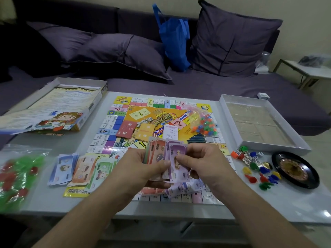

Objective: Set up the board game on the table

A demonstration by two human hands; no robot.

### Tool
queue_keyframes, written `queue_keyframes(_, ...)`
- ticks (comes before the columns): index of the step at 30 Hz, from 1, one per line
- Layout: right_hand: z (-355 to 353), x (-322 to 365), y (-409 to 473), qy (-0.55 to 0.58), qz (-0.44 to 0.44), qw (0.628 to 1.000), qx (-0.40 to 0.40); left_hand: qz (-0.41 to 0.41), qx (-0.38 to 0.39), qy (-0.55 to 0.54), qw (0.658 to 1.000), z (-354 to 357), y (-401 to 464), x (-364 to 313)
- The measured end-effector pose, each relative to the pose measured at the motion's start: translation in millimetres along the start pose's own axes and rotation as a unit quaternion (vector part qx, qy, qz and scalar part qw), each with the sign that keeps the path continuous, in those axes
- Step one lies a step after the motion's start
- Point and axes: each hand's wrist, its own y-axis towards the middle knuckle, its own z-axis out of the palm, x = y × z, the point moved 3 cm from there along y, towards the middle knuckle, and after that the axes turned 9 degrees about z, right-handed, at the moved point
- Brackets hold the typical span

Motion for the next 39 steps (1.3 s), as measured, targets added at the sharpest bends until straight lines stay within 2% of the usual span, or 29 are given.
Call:
queue_keyframes(3,-8,0,5,-0.008,-0.003,0.999,-0.051,-0.02,-0.04,-0.018,0.999,-10,5,1)
queue_keyframes(6,-17,-2,12,-0.097,-0.008,0.991,-0.094,-0.036,-0.095,-0.059,0.993,-25,12,0)
queue_keyframes(9,-10,-9,17,-0.169,0.033,0.982,-0.079,-0.042,-0.118,-0.087,0.988,-33,14,-3)
queue_keyframes(15,23,-16,16,-0.28,0.051,0.956,-0.068,-0.02,-0.102,-0.074,0.992,-31,11,-3)
queue_keyframes(17,33,-19,13,-0.347,0.036,0.934,-0.076,-0.013,-0.095,-0.069,0.993,-30,10,-3)
queue_keyframes(19,40,-19,10,-0.463,0.002,0.882,-0.09,-0.01,-0.086,-0.063,0.994,-28,8,-4)
queue_keyframes(20,42,-18,9,-0.489,-0.009,0.867,-0.094,-0.01,-0.083,-0.058,0.995,-27,7,-4)
queue_keyframes(21,42,-15,8,-0.482,-0.018,0.871,-0.097,-0.008,-0.078,-0.053,0.996,-27,6,-4)
queue_keyframes(23,37,-9,8,-0.383,-0.038,0.919,-0.091,-0.004,-0.068,-0.041,0.997,-25,4,-3)
queue_keyframes(25,31,-3,8,-0.157,-0.026,0.987,-0.035,-0.002,-0.054,-0.026,0.998,-24,3,-1)
queue_keyframes(27,29,2,6,0.036,0.005,0.998,0.052,-0.003,-0.031,-0.017,0.999,-22,3,-1)
queue_keyframes(28,29,3,6,0.058,0.003,0.996,0.07,-0.006,-0.015,-0.018,1.0,-21,2,0)
queue_keyframes(31,32,5,8,-0.025,-0.049,0.998,0.037,-0.017,0.03,-0.039,0.999,-16,1,-2)
queue_keyframes(34,30,5,12,-0.03,-0.056,0.998,0.003,-0.008,0.014,-0.041,0.999,-18,2,-2)
queue_keyframes(39,27,6,8,0.003,-0.051,0.999,0.016,0.034,-0.04,0.014,0.999,-21,1,-4)
